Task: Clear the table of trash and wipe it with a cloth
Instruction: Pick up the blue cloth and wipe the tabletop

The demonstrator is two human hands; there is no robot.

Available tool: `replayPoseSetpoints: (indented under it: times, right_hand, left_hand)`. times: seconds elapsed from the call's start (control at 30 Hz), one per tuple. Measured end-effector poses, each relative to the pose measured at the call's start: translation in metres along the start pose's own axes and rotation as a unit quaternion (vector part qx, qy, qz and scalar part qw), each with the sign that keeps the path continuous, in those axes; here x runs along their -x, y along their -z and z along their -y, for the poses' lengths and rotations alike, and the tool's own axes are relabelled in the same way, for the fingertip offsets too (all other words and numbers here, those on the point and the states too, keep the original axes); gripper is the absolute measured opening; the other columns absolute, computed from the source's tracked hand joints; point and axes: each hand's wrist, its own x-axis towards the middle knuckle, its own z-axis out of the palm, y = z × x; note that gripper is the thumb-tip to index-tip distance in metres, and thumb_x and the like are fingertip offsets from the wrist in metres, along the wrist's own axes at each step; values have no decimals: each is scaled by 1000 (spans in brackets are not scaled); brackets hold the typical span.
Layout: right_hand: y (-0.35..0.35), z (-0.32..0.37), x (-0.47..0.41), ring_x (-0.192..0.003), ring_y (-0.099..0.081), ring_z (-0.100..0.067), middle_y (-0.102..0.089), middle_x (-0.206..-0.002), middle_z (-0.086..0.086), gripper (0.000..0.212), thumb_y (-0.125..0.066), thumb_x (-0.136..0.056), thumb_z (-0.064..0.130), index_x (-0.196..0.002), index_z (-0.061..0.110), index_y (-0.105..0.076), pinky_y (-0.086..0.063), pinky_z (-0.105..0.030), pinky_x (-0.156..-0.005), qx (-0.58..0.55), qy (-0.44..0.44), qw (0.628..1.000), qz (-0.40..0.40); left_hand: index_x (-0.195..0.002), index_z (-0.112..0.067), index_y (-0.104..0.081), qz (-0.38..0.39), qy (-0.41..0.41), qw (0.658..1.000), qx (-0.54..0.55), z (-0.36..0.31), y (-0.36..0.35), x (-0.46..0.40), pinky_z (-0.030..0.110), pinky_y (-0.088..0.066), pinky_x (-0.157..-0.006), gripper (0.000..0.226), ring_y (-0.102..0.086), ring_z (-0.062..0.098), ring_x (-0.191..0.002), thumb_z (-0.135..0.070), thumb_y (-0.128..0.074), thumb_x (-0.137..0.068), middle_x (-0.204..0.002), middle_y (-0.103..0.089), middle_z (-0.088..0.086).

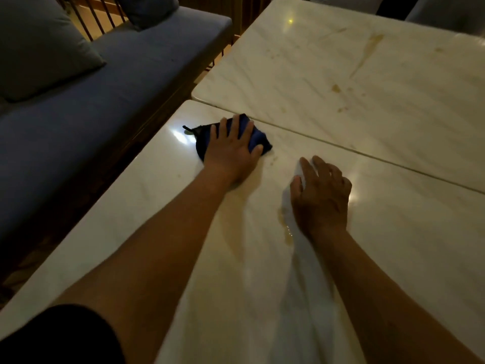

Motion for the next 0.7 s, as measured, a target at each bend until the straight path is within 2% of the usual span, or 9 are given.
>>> replayPoseSetpoints:
  times: [0.07,0.17,0.27,0.3,0.37,0.43,0.5,0.6,0.7]
  right_hand:
    - [-1,0,-3,-134,-40,-25,-45,-148,-5,53,-28,-95,35,-143,21,-46,-31,-45,-108,-34,3,999,-15]
    - [11,-16,-5,-126,-48,-30,-55,-139,-9,57,-31,-85,28,-134,16,-58,-36,-44,-103,-148,-47,986,-62]
    - [19,-51,2,-122,-49,-32,-56,-136,-9,50,-39,-85,22,-130,16,-60,-39,-44,-99,-79,-58,993,-73]
    - [19,-59,6,-123,-49,-31,-55,-137,-8,48,-41,-87,22,-131,16,-59,-39,-44,-100,-58,-49,995,-66]
    - [17,-61,9,-124,-48,-30,-55,-137,-7,44,-45,-89,20,-131,16,-57,-38,-44,-101,-48,-44,996,-59]
    - [15,-57,7,-121,-48,-28,-55,-135,-6,42,-47,-88,19,-129,18,-57,-38,-43,-98,-39,-50,996,-61]
    - [12,-57,3,-119,-49,-28,-55,-133,-5,41,-46,-87,20,-127,19,-57,-38,-42,-96,-39,-52,996,-68]
    - [13,-63,5,-120,-49,-29,-57,-133,-5,44,-42,-85,22,-125,18,-60,-38,-43,-96,-68,-44,995,-62]
    - [18,-65,7,-122,-50,-32,-59,-132,-10,50,-39,-83,24,-124,11,-64,-38,-45,-103,-142,-55,987,-55]
  left_hand:
    - [-160,-24,2,-3,-8,1000,8,-30,-1,-2,53,4,-122,70,7,35,-152,-58,-17,-101,-167,7,11]
    - [-160,-28,0,-9,-141,990,-29,-71,-13,37,51,2,-123,70,5,32,-153,-61,-18,-100,-167,5,8]
    - [-159,-34,1,5,-229,973,-32,-70,-16,49,47,3,-123,74,6,26,-153,-68,-7,-93,-168,5,3]
    - [-159,-35,0,3,-222,974,-41,-67,-13,35,46,2,-123,76,4,27,-153,-69,-7,-91,-168,3,3]
    - [-159,-33,-2,-8,-154,987,-46,-65,-6,-3,47,0,-122,74,0,29,-153,-67,-13,-94,-168,2,3]
    - [-159,-30,0,-8,-71,997,-29,-68,-3,-34,49,1,-123,72,3,32,-153,-64,-17,-98,-167,6,5]
    - [-159,-27,2,-6,-39,999,-17,-79,-8,-42,51,3,-123,72,6,33,-152,-63,-16,-99,-167,8,8]
    - [-160,-27,0,-10,-94,995,-20,-95,-18,2,51,1,-123,74,4,33,-153,-64,-14,-97,-167,6,8]
    - [-160,-29,-3,-20,-175,984,-24,-100,-22,96,49,1,-123,74,3,31,-153,-65,-16,-96,-168,2,7]
